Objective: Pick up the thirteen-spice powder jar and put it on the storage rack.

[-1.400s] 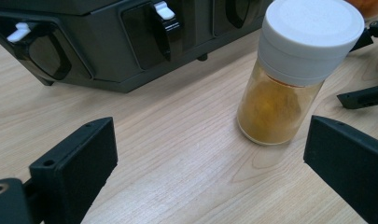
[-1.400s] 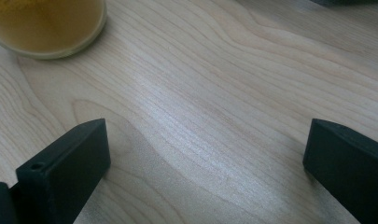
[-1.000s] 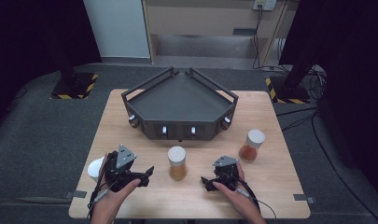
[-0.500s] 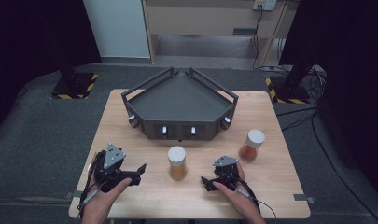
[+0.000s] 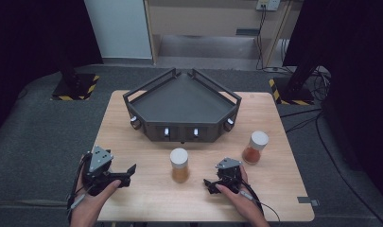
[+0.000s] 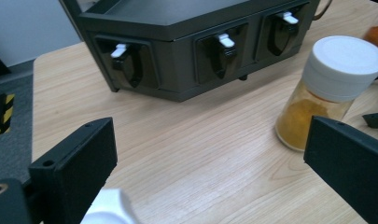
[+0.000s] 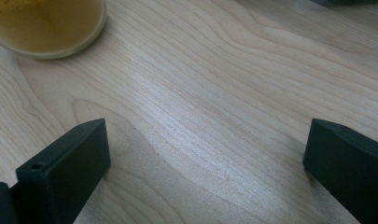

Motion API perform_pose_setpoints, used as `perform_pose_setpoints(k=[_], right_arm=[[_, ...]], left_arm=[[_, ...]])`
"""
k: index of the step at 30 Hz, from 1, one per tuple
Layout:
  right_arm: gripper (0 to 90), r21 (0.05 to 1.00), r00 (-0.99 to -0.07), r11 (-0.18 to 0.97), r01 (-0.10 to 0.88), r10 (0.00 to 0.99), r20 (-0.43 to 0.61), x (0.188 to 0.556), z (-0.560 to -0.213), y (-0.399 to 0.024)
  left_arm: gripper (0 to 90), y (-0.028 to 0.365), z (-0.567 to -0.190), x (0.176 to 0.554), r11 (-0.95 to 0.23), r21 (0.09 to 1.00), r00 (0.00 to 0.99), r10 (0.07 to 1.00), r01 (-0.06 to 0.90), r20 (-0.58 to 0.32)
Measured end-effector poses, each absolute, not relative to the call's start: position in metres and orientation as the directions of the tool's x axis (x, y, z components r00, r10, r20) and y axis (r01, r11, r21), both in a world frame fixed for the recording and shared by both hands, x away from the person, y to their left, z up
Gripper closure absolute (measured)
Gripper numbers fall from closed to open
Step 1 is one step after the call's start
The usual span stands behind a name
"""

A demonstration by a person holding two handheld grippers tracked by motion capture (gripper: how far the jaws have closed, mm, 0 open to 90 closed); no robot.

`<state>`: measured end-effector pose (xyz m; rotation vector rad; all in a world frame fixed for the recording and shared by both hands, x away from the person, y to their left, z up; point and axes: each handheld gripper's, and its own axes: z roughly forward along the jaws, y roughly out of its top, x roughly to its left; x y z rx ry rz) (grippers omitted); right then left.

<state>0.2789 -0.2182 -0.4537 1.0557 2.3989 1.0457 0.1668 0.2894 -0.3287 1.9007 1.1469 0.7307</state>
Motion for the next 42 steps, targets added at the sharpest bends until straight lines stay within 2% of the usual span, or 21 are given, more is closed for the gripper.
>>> perform_pose_setpoints(k=[23,42], right_arm=[[0.7,0.732,-0.676,0.46,0.504,0.737,0.003,0.279,-0.454,-0.218],[0.8,0.732,-0.676,0.459,0.503,0.737,0.003,0.279,-0.454,-0.218]], left_arm=[[1.2,0.324,-0.344,0.148,-0.248,0.854,0.358,0.93,0.457,0.078],[1.2,0.337,-0.363,0.15,-0.268,0.835,0.363,0.928,0.481,0.089]])
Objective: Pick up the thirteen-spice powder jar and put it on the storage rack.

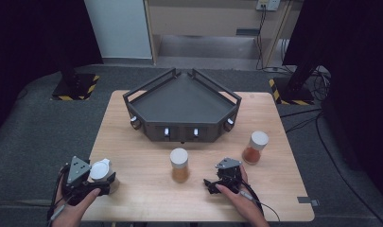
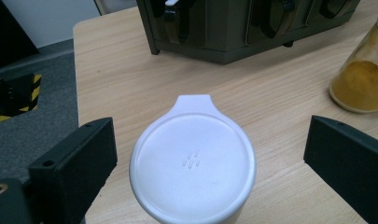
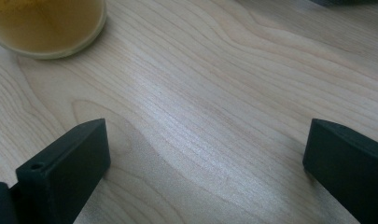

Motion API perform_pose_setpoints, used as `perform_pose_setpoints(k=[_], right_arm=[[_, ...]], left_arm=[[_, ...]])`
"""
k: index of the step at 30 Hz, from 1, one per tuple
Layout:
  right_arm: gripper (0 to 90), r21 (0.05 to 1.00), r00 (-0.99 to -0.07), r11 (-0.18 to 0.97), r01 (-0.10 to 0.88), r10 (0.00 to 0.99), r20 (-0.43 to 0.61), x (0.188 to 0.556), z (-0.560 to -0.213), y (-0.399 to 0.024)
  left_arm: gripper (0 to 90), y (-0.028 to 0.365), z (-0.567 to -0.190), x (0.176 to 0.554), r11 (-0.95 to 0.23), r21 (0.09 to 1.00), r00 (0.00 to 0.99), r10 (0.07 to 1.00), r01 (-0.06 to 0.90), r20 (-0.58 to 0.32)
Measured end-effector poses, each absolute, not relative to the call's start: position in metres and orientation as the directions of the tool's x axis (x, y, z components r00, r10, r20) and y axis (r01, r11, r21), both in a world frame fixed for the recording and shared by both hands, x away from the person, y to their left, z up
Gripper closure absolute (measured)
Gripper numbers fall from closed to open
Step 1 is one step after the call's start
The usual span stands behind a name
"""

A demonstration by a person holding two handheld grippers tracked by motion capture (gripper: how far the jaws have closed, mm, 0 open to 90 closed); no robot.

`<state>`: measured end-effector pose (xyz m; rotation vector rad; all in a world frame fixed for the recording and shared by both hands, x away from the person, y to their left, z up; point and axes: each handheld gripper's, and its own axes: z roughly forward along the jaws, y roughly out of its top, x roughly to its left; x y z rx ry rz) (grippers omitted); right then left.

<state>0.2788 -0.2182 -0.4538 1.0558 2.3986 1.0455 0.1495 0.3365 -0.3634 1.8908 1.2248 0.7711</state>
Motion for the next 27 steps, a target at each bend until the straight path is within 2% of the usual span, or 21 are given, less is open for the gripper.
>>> perform_pose_setpoints(k=[8,18,27], right_arm=[[0.8,0.732,-0.676,0.459,0.504,0.737,0.003,0.279,-0.454,-0.218],[0.8,0.732,-0.676,0.459,0.503,0.737,0.003,0.279,-0.454,-0.218],[0.8,0.732,-0.676,0.459,0.504,0.737,0.003,0.279,-0.454,-0.218]], left_arm=[[1.6,0.341,-0.378,0.153,-0.237,0.831,0.343,0.937,0.503,0.06],[2.1,0.341,-0.396,0.157,-0.255,0.816,0.361,0.931,0.519,0.061],[6.2,0.344,-0.409,0.159,-0.231,0.822,0.349,0.936,0.521,0.042]])
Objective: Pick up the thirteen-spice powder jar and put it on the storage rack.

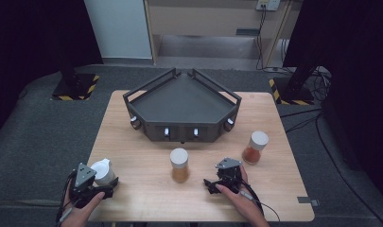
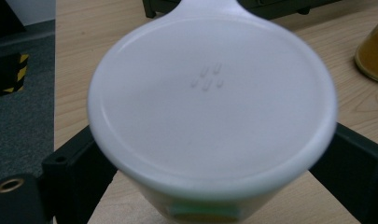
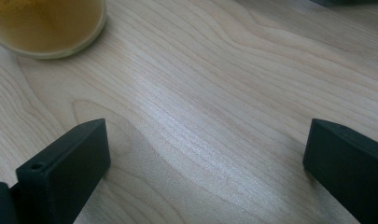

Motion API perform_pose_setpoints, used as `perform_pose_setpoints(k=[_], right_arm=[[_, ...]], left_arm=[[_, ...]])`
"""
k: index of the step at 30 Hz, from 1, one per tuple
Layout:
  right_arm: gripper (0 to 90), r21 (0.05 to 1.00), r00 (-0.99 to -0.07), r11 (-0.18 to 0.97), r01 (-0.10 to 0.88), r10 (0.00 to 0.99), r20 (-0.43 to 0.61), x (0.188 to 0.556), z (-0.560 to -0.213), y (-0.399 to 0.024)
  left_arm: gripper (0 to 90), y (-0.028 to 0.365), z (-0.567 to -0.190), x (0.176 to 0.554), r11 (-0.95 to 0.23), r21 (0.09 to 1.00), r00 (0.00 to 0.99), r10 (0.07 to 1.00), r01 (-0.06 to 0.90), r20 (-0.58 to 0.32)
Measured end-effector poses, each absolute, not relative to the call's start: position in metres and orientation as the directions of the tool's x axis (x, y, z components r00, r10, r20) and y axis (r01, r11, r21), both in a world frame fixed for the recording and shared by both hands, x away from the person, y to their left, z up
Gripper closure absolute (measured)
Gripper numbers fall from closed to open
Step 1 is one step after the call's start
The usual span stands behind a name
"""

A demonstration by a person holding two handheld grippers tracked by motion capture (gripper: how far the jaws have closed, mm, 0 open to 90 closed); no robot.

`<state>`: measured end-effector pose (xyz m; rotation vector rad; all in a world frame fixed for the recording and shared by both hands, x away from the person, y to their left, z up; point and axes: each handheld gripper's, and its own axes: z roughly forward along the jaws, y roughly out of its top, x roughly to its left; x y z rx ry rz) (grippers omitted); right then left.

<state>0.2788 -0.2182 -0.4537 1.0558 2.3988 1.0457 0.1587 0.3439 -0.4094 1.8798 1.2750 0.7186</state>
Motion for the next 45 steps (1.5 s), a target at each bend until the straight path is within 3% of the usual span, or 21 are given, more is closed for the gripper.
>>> perform_pose_setpoints(k=[7,17,45], right_arm=[[0.8,0.732,-0.676,0.459,0.504,0.736,0.003,0.279,-0.454,-0.218],[0.8,0.732,-0.676,0.459,0.504,0.737,0.003,0.279,-0.454,-0.218],[0.8,0.732,-0.676,0.459,0.504,0.737,0.003,0.279,-0.454,-0.218]], left_arm=[[12.0,0.348,-0.42,0.157,-0.204,0.826,0.332,0.943,0.525,0.022],[28.8,0.354,-0.429,0.155,-0.166,0.848,0.333,0.943,0.503,-0.013],[29.1,0.35,-0.397,0.175,-0.287,0.842,0.469,0.882,0.457,0.046]])
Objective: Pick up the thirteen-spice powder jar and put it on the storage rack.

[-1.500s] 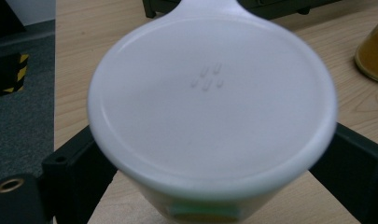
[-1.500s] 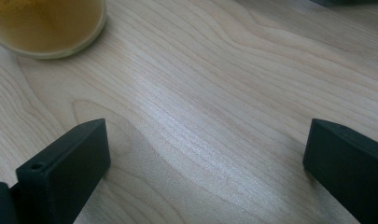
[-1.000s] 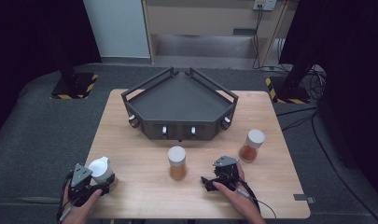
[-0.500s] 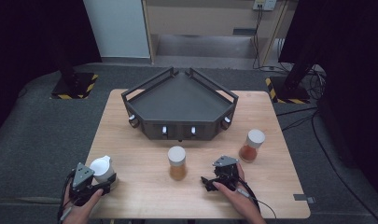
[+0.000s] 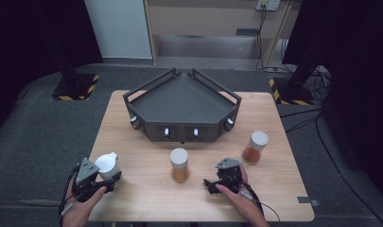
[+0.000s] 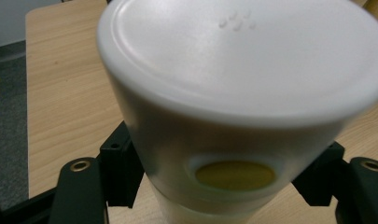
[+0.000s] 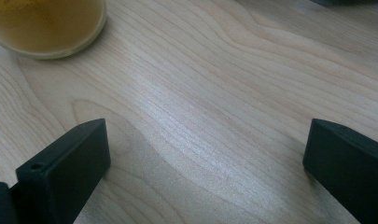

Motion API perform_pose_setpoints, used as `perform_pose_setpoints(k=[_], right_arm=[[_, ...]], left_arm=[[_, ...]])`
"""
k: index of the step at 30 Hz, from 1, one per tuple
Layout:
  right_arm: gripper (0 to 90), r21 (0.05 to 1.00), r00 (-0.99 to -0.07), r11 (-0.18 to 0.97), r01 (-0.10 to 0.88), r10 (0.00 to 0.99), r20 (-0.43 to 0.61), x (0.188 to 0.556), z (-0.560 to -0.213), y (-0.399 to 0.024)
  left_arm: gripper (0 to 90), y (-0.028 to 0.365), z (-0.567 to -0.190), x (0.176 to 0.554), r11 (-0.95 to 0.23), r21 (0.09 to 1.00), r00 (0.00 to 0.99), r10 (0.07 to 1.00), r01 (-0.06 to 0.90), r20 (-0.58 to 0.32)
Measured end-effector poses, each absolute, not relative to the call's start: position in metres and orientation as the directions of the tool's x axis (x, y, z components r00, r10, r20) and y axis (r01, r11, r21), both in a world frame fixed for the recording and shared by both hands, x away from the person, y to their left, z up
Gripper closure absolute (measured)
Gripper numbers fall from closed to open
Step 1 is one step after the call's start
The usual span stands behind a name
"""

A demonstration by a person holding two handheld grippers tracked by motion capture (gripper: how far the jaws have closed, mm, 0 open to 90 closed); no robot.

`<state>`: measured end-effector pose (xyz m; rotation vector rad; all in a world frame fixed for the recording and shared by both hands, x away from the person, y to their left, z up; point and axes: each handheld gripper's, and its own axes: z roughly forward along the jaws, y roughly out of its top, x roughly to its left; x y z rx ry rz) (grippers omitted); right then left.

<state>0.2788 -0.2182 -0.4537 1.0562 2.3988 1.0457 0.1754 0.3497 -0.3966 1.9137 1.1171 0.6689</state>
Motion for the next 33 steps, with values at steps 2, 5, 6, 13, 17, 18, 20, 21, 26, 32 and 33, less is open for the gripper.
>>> perform_pose_setpoints(k=[2,5,6,13,17,18,20,21,26,32,33], right_arm=[[0.8,0.732,-0.676,0.459,0.504,0.737,0.003,0.279,-0.454,-0.218],[0.8,0.732,-0.676,0.459,0.504,0.737,0.003,0.279,-0.454,-0.218],[0.8,0.732,-0.676,0.459,0.504,0.737,0.003,0.279,-0.454,-0.218],[0.8,0.732,-0.676,0.459,0.504,0.737,0.003,0.279,-0.454,-0.218],[0.8,0.732,-0.676,0.459,0.504,0.737,0.003,0.279,-0.454,-0.218],[0.7,0.731,-0.676,0.459,0.504,0.737,0.003,0.279,-0.454,-0.218],[0.8,0.731,-0.676,0.46,0.504,0.737,0.003,0.279,-0.454,-0.218],[0.8,0.732,-0.676,0.46,0.504,0.737,0.003,0.279,-0.454,-0.218],[0.7,0.731,-0.676,0.46,0.504,0.737,0.003,0.279,-0.454,-0.218],[0.8,0.731,-0.676,0.46,0.504,0.737,0.003,0.279,-0.454,-0.218],[0.8,0.731,-0.676,0.46,0.504,0.737,0.003,0.279,-0.454,-0.218]], left_arm=[[29.2,0.35,-0.395,0.178,-0.295,0.843,0.482,0.875,0.45,0.049],[29.1,0.351,-0.393,0.182,-0.294,0.849,0.501,0.865,0.44,0.04],[29.1,0.351,-0.393,0.184,-0.295,0.85,0.506,0.862,0.437,0.039],[29.2,0.349,-0.387,0.192,-0.32,0.847,0.535,0.843,0.423,0.051],[29.2,0.346,-0.379,0.198,-0.352,0.841,0.562,0.824,0.411,0.071],[29.2,0.346,-0.379,0.198,-0.352,0.841,0.562,0.824,0.411,0.071],[29.2,0.343,-0.373,0.203,-0.366,0.84,0.577,0.813,0.401,0.078],[29.2,0.342,-0.372,0.205,-0.369,0.839,0.581,0.81,0.4,0.079],[29.2,0.339,-0.364,0.213,-0.393,0.829,0.599,0.796,0.397,0.091],[29.2,0.338,-0.356,0.226,-0.414,0.825,0.623,0.776,0.384,0.099],[29.2,0.338,-0.356,0.226,-0.414,0.825,0.623,0.776,0.384,0.099]])
